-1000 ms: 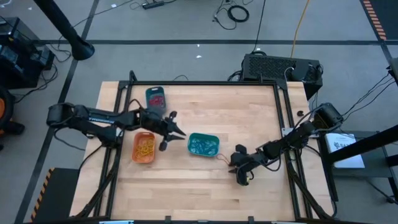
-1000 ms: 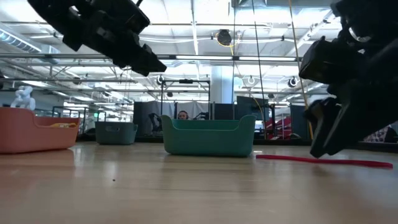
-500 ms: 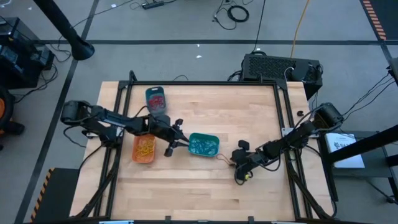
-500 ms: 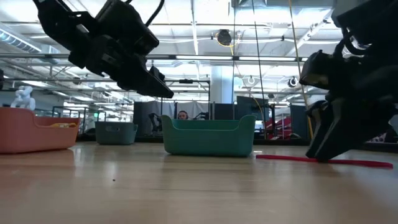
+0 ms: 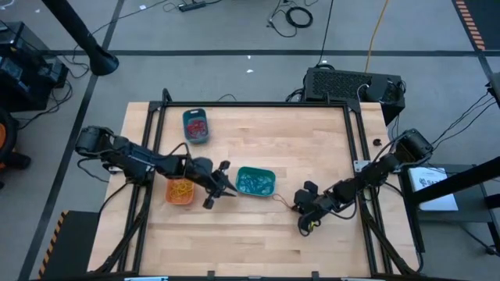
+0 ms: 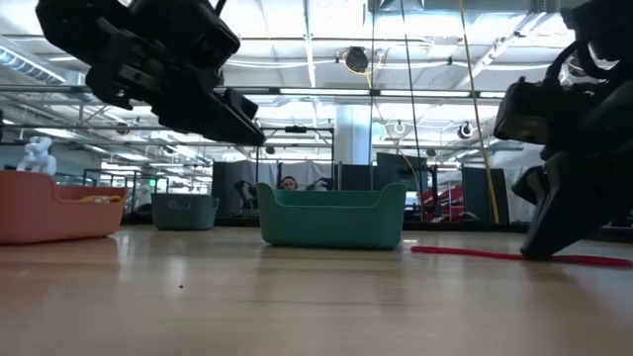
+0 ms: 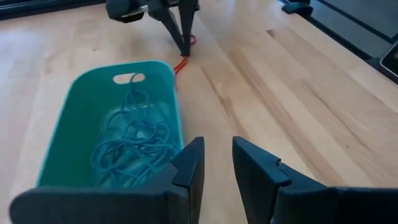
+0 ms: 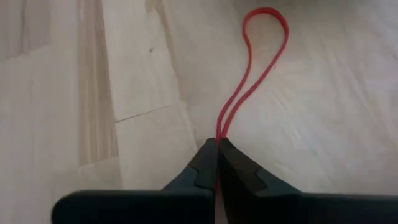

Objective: Sort rubber bands into baskets
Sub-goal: Put the red rubber band into the blue bin

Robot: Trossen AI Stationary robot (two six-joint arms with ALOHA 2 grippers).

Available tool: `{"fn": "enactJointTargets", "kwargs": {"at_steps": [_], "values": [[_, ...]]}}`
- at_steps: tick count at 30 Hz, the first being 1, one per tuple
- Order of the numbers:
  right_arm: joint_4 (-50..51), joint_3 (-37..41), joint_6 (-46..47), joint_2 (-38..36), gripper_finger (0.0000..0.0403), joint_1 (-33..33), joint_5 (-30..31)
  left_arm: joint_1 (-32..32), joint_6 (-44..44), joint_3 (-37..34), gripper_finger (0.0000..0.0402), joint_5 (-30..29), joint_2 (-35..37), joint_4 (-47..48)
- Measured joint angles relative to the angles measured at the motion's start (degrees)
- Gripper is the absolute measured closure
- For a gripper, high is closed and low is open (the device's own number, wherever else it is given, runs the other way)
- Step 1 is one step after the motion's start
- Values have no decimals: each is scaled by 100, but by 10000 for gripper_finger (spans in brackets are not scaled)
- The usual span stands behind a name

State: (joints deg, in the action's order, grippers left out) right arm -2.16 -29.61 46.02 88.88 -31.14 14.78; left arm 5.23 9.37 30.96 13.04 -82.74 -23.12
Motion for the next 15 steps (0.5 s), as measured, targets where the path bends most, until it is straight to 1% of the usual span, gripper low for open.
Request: {"fn": "enactJointTargets", "kwargs": {"at_steps": [3,5,10,12,15], "values": [[-63,7,41,3,397,-36,11,93,0,0,311,-16,0,-2],[-202,17,-112,7,400,-29,40,128,0,0,311,-18,0,-3],[-854,16,-824,-93,402,-17,-134,271,-5,0,311,-18,0,-244],[-1166,-34,-1201,-200,402,-17,-92,431,3,0,311,26,-30,-505],[-1915,-90,-1875,-235,403,-4,-32,719,162,0,311,39,-213,-1050]]}}
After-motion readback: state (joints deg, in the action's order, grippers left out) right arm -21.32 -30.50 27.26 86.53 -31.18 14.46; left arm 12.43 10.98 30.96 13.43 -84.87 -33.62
